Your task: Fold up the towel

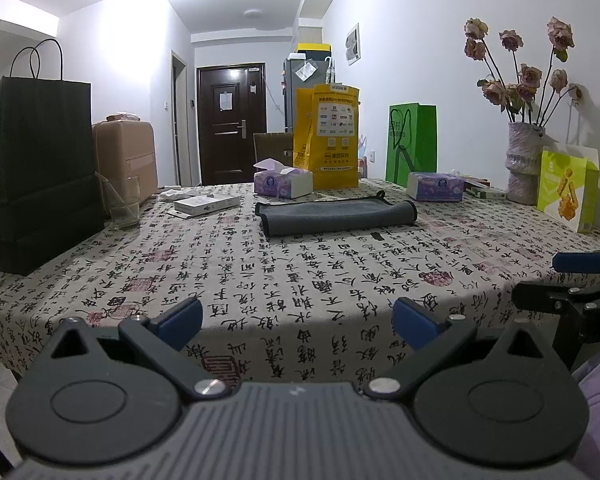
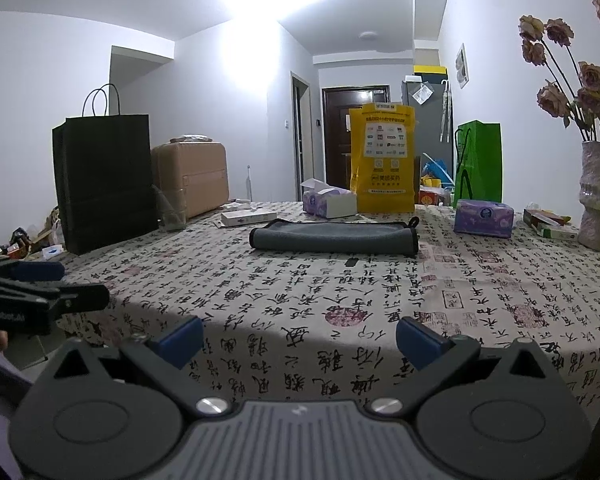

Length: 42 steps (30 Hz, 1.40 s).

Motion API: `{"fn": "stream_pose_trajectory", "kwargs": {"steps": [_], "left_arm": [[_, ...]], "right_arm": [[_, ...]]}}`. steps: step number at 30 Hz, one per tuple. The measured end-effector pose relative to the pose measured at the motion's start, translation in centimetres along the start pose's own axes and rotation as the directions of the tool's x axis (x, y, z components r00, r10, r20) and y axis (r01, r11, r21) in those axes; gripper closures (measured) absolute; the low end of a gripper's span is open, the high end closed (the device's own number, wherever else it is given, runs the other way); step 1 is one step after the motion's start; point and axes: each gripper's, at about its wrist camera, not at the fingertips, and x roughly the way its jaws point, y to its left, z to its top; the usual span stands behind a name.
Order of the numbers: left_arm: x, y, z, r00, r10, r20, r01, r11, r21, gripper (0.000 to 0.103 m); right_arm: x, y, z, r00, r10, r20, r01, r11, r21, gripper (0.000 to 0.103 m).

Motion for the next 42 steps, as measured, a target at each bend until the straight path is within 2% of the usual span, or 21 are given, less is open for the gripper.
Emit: {"fn": "stream_pose_trajectory", "kwargs": {"steps": [42], "left_arm": [[-0.03, -0.17, -0.03, 1.000, 0.001, 0.001, -0.001, 1.000, 0.003, 0.000]], "right_arm": [[-0.03, -0.13, 0.20, 1.000, -0.005, 0.000, 0.005, 1.000, -0.007, 0.000]]}}
